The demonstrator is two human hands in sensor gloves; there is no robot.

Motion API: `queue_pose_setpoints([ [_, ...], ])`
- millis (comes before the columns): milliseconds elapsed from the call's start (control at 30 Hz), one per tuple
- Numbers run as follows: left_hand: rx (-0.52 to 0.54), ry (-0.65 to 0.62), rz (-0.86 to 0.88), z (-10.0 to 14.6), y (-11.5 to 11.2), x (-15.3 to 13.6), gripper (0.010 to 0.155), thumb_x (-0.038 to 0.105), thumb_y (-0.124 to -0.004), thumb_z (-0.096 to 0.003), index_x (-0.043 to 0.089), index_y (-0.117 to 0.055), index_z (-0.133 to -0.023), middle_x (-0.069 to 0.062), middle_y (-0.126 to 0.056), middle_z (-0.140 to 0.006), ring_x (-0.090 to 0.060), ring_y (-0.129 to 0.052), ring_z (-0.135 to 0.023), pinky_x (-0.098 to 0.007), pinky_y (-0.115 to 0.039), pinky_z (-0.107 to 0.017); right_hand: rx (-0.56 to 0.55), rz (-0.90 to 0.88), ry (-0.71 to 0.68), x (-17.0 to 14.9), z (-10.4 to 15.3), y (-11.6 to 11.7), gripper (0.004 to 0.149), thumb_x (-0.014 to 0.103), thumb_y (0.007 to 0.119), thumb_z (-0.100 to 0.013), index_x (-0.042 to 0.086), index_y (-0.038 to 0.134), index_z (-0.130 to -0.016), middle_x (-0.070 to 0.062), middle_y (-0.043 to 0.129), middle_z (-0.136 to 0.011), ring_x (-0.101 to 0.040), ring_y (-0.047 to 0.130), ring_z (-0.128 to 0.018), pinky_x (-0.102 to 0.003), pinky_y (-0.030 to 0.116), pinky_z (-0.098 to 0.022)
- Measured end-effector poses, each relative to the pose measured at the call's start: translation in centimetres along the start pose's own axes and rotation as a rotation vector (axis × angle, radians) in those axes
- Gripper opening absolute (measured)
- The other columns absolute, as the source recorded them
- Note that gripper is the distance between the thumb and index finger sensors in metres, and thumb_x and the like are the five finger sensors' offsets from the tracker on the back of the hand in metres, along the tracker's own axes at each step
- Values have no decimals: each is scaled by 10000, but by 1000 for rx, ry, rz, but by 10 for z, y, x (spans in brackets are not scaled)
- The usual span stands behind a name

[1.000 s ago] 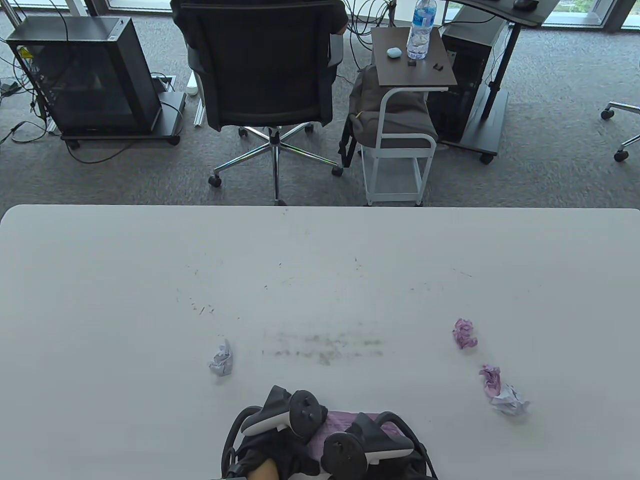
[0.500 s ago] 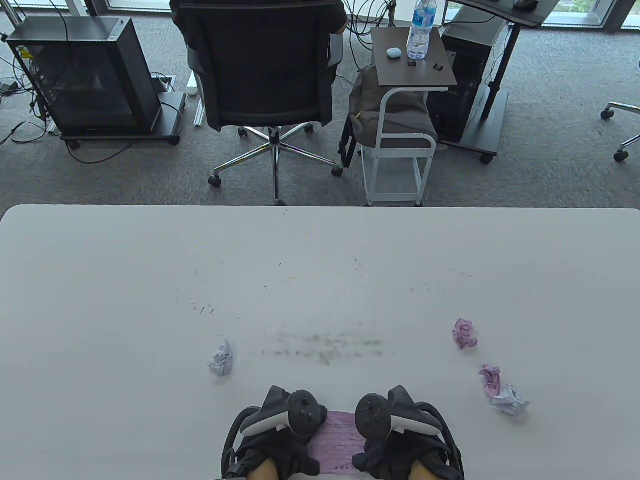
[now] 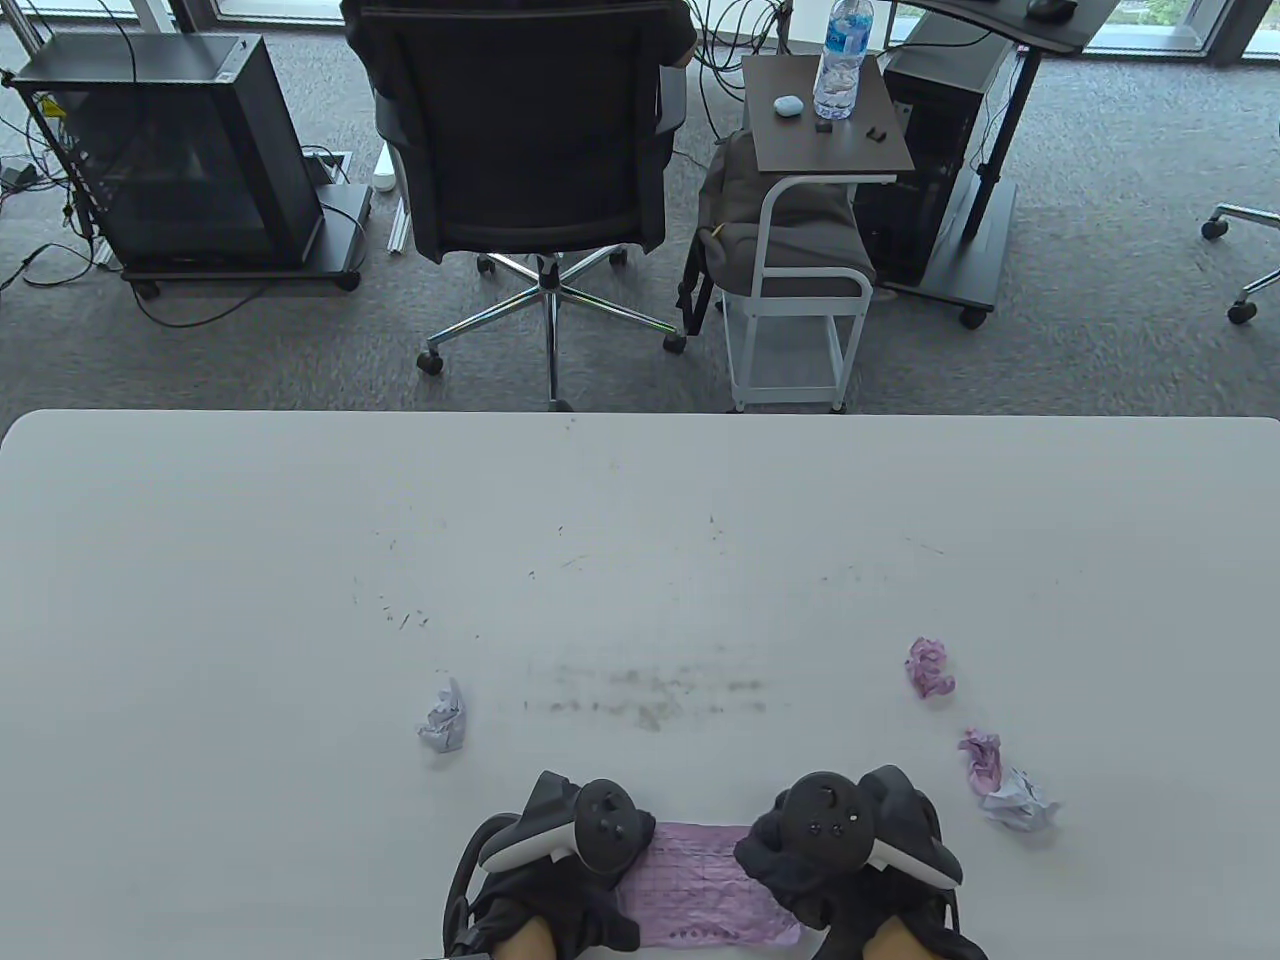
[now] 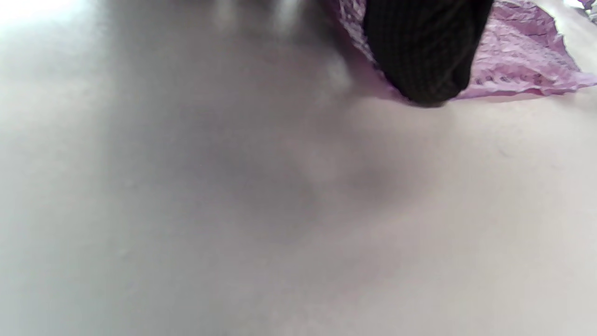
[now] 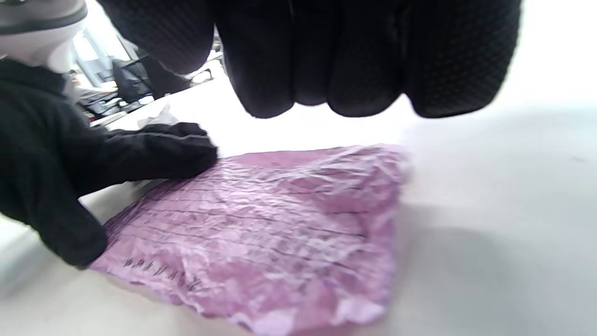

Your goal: Flatten crumpled invoices and stack

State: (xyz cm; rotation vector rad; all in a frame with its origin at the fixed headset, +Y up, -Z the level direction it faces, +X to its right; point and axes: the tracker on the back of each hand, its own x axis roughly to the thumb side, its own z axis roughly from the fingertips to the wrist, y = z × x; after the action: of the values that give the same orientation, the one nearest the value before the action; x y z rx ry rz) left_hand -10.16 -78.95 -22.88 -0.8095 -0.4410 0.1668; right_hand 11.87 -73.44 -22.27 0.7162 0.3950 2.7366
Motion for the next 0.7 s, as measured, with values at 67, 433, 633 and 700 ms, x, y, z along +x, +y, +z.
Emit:
queue_pose_setpoints([
  [67,0,-1,0,0,0,0,915,435,-854,-497,273,-202,-1118,-104,65,-1072,-512,79,-970,-682,-207,-645,23,49,-57,12,-6,9,402,432,702,-574,167,731,-875,-156,660,-957,-361,802,-748,-512,826,-474],
  [433,1,-2,4,0,-1,-1,914,439,-849,-496,278,-198,-1117,-99,68,-1069,-505,85,-966,-675,-201,-644,240,249,-104,43,-21,48,555,442,695,-576,173,517,-1028,-173,440,-1093,-372,604,-909,-521,732,-560],
  [633,-1,-3,12,0,-1,0,915,439,-849,-497,283,-193,-1115,-94,74,-1067,-498,95,-962,-672,-192,-642,264,213,24,32,-22,44,545,442,690,-584,180,518,-1030,-161,468,-1083,-361,620,-890,-522,748,-543],
  [700,0,-3,13,0,-1,0,914,437,-849,-497,282,-194,-1116,-94,73,-1067,-499,95,-962,-673,-191,-642,256,197,70,26,-21,41,548,442,691,-585,171,522,-1030,-163,489,-1075,-364,638,-875,-526,757,-535],
])
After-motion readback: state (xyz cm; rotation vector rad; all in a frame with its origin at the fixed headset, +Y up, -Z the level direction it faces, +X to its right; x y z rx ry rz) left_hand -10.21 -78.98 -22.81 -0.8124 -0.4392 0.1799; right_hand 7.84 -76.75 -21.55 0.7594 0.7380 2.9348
